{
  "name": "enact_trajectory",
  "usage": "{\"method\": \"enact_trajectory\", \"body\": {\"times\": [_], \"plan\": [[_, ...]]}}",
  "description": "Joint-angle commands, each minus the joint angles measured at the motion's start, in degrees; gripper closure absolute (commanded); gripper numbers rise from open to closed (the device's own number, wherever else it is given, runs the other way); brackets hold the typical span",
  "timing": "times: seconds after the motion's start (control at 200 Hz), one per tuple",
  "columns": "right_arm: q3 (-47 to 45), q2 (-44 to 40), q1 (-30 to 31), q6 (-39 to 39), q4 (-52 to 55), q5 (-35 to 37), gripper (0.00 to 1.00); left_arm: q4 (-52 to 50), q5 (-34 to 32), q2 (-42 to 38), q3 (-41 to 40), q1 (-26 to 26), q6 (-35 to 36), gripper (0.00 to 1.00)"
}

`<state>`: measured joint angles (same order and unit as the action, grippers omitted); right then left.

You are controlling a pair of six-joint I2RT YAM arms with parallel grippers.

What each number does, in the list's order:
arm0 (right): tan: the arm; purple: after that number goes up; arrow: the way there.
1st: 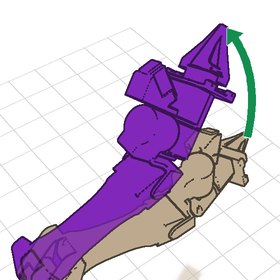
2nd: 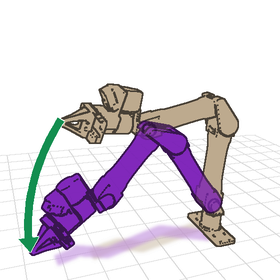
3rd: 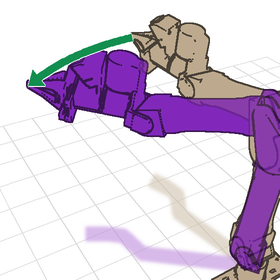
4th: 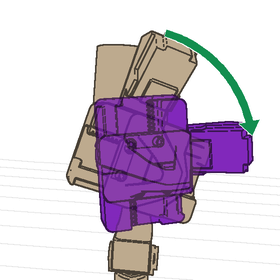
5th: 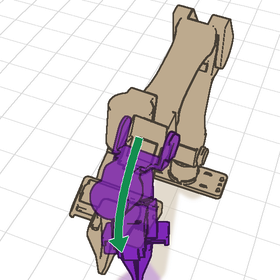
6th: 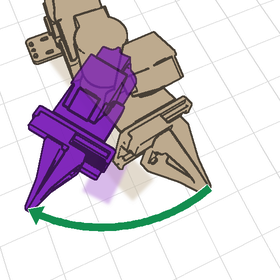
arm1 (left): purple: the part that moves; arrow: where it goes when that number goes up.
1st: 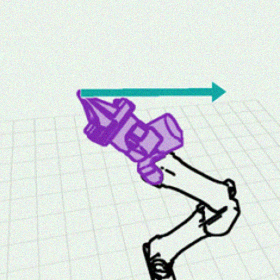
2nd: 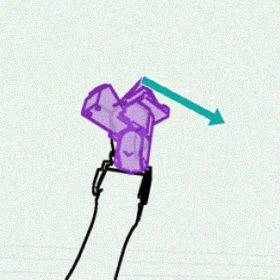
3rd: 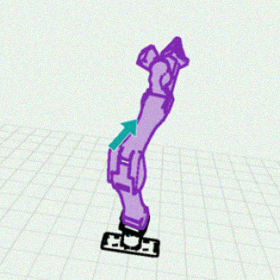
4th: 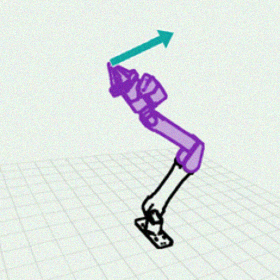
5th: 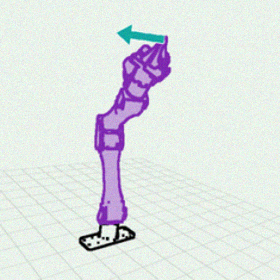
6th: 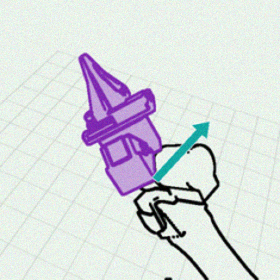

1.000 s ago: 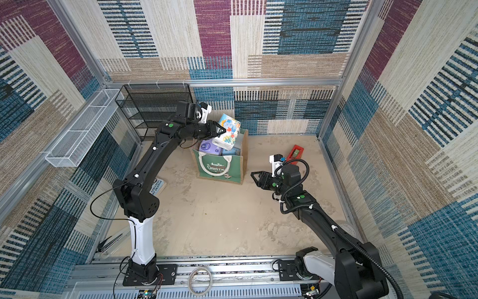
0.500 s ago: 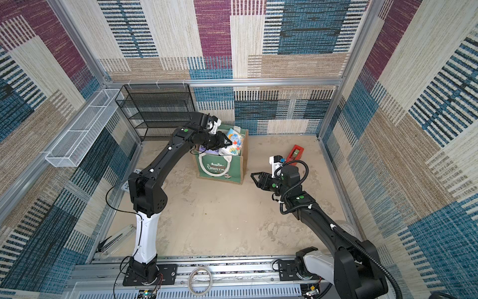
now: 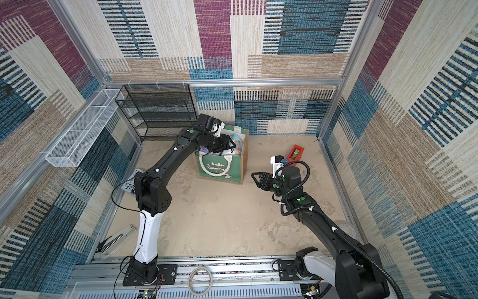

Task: Put tissues into the canvas bag
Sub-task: Place the pack of facial tissues in the canvas bag, then reset both arms

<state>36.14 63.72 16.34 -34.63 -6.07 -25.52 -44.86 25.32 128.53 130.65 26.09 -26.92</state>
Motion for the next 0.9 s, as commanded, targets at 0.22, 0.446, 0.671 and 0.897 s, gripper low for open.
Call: {"method": "enact_trajectory", "body": {"times": [0.22,0.446,0.671,0.897], "plan": [[1.31,-0.68,-1.13,3.82,3.46,3.74,0.37,-2.36,-6.08,-6.42,2.99,-0.07,5.55,0.11],[2.42,-1.81,-3.46,11.96,8.50,13.00,0.09,-4.84,-10.59,-14.45,-0.18,0.02,10.99,0.05],[-2.84,-4.11,-4.23,22.95,1.66,27.49,0.01,11.41,-16.69,-36.44,-29.30,0.97,12.72,0.01],[-13.26,-3.45,-4.72,34.00,-21.79,38.57,0.01,32.90,-31.36,-63.63,-65.35,1.16,15.57,0.01]]}}
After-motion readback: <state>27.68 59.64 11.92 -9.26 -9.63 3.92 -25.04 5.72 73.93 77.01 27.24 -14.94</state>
